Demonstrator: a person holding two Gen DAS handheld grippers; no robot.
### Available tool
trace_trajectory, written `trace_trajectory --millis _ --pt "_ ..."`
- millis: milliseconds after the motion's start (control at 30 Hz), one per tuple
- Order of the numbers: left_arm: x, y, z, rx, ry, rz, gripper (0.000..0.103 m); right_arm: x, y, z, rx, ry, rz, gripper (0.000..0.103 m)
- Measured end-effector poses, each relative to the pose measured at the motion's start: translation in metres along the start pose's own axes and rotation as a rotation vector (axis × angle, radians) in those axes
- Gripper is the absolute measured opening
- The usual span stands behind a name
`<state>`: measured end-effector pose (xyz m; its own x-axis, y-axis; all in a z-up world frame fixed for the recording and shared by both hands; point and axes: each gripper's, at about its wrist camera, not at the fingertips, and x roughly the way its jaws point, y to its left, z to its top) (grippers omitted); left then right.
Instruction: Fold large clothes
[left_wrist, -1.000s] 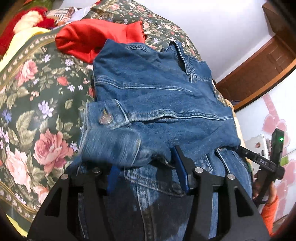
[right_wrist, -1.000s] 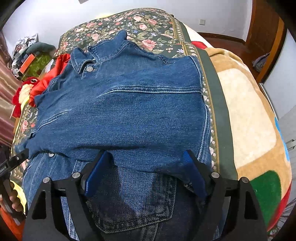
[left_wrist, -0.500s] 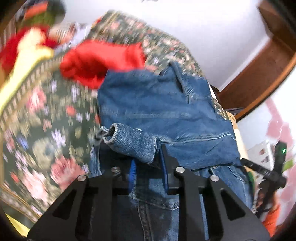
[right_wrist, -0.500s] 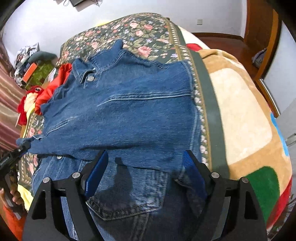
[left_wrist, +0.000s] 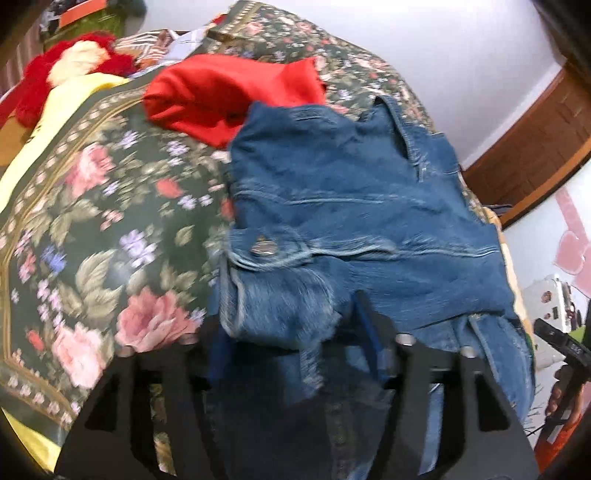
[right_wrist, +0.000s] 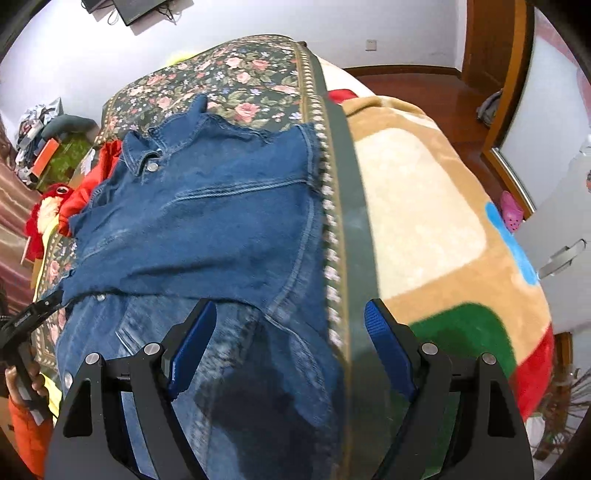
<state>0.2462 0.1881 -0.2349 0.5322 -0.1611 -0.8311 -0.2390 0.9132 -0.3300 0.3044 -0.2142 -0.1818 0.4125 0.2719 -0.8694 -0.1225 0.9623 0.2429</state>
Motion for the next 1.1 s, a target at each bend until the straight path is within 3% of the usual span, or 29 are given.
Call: trace_trajectory --millis 133,267,367,433,500,733,900,1100 --pt "-0.020 0.004 -0.006 0.026 0.005 0.063 0.072 -0.010 -0.009 0.001 0.005 -0.009 -0.008 0.080" --pt "-0.043 0.016 -0.004 0.046 -0.037 0.173 0.072 -0.031 -0.012 0.005 -0.011 -0.060 -0.015 0.080" --pt "-0.065 0.025 -0.005 0.045 -0.066 0.182 0.072 -0.050 -0.011 0.008 -0.041 -0.105 -0.026 0.080" --pt "-0.076 0.031 -0.006 0.054 -0.072 0.176 0.078 -0.061 -0.007 0.007 -0.081 -0.130 -0.043 0.081" --pt "-0.075 0.034 -0.010 0.064 -0.068 0.175 0.086 -0.067 -0.003 0.002 -0.126 -0.140 -0.056 0.091" --pt "-0.036 0.058 -0.035 0.009 0.051 0.123 0.089 -0.042 -0.004 -0.024 -0.158 -0.037 -0.003 0.093" --pt "-0.010 0.073 -0.053 -0.055 0.152 0.046 0.089 -0.016 -0.021 -0.028 -0.024 0.053 0.110 0.093" --pt "0.016 0.072 -0.067 -0.120 0.234 -0.073 0.084 0.009 -0.033 -0.025 0.101 0.115 0.179 0.092"
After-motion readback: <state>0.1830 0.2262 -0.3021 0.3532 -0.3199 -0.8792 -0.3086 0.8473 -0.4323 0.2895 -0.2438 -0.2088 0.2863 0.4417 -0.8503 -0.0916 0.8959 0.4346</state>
